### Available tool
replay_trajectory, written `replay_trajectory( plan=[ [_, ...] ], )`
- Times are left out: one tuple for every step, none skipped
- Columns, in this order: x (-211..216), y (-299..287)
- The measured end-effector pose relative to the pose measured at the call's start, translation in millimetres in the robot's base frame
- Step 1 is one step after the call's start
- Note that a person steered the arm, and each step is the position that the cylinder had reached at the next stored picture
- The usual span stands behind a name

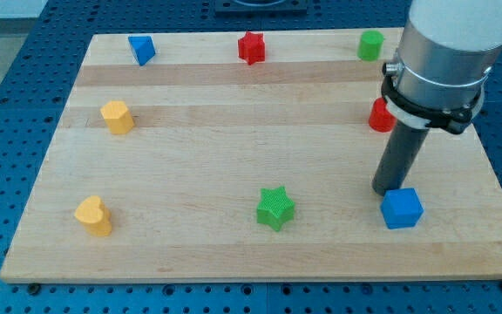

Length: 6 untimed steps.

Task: Move your arm to the bottom right of the yellow hexagon

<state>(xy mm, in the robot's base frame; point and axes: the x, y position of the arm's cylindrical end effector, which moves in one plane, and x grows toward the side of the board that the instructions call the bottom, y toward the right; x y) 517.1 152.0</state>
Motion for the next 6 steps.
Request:
replay_trajectory(
  plan=[
    [0,-1],
    [0,-12],
    [-3,-41],
    [-13,-81],
    [-20,-131],
    [-23,-191]
  ],
)
